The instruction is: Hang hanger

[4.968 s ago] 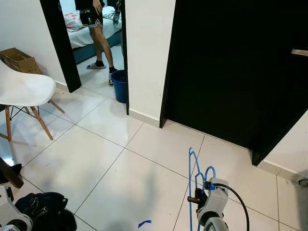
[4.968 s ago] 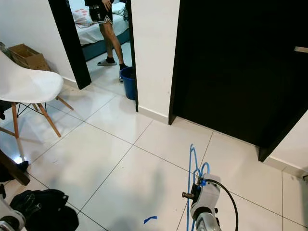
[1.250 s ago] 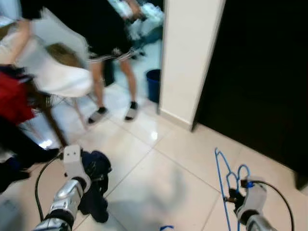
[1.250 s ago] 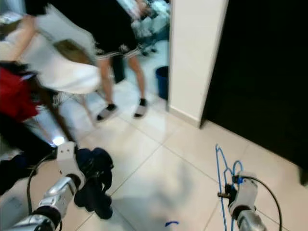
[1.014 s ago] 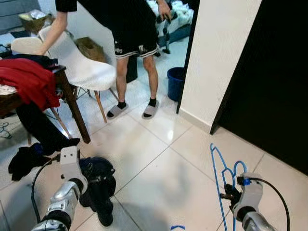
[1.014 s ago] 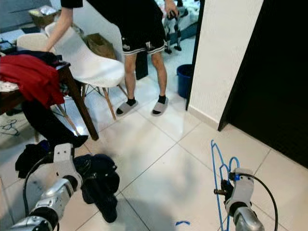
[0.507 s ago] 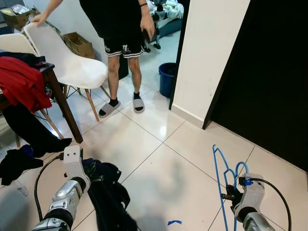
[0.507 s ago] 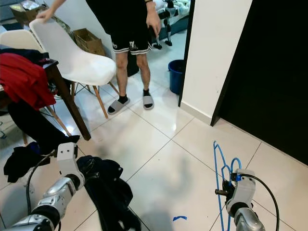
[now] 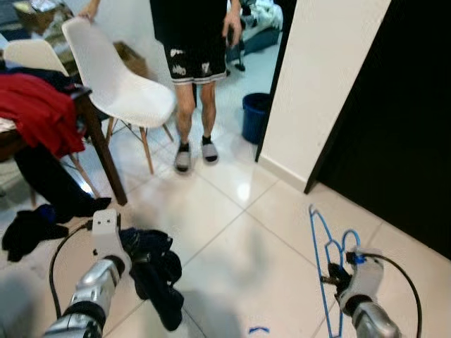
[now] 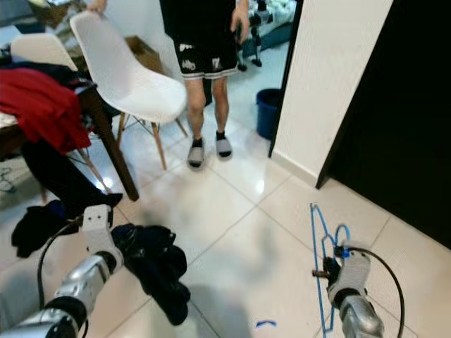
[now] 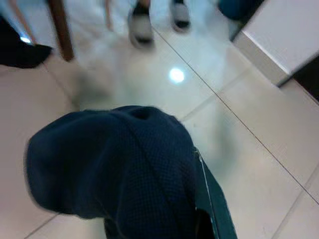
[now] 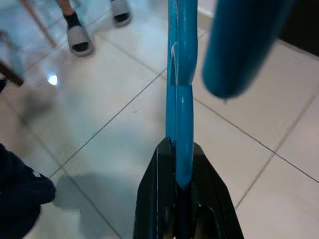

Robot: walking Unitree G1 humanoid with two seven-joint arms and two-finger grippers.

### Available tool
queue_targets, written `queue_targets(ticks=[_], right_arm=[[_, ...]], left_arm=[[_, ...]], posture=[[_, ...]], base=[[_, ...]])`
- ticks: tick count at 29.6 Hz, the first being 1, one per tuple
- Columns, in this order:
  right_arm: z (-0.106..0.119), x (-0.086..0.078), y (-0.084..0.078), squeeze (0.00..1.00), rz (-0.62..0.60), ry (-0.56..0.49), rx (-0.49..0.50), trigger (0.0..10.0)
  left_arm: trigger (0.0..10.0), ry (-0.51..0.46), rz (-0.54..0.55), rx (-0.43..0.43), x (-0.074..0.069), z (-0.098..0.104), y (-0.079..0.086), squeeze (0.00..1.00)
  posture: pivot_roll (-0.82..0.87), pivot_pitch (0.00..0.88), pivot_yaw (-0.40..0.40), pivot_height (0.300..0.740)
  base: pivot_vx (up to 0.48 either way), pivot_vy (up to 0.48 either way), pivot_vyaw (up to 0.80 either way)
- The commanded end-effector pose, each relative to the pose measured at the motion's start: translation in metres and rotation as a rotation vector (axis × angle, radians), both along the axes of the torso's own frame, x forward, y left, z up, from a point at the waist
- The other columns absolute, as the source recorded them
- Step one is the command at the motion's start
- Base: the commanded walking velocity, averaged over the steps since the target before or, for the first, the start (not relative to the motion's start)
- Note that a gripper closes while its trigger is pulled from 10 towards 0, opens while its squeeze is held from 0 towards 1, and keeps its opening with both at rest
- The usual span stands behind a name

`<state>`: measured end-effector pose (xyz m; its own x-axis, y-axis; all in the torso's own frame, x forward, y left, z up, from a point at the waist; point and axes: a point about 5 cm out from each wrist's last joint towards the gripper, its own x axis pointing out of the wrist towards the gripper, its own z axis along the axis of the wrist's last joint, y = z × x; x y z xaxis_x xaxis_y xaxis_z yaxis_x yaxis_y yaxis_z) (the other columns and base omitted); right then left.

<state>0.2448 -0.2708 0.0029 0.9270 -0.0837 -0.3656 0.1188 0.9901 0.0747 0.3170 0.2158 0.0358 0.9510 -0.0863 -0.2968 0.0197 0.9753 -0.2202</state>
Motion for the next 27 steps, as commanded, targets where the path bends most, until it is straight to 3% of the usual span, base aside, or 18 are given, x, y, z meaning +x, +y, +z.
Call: queue_targets(ticks=[1,8,20,27], right_arm=[[-0.005,-0.004,0.000,0.00,0.000,0.033,0.007,10.0],[-0.004,-0.003,-0.005,0.00,-0.021,0.041,0.016,10.0],[-0.006,-0.010,-0.006,0.00,-0.030,0.030,0.019,10.0],[-0.009,-0.015,-0.008,0.00,-0.042,0.036,0.035,10.0]], left_arm=[[10.0,0.026,0.002,0.015,-0.006,-0.007,0.002,0.00],[10.0,0.005,0.012,0.021,-0.004,-0.006,-0.004,0.00],[10.0,-0.008,0.002,0.010,-0.008,-0.007,-0.001,0.00],[10.0,-0.020,0.016,-0.012,-0.009,-0.007,0.000,0.00]], posture=[[0.01,0.121,-0.017,0.740],[0.01,0.084,-0.031,0.740],[0.00,0.108,-0.010,0.740],[0.02,0.111,-0.041,0.740]], base=[[0.000,0.000,0.78],[0.000,0.000,0.00],[0.320,0.000,0.00],[0.370,0.000,0.00]])
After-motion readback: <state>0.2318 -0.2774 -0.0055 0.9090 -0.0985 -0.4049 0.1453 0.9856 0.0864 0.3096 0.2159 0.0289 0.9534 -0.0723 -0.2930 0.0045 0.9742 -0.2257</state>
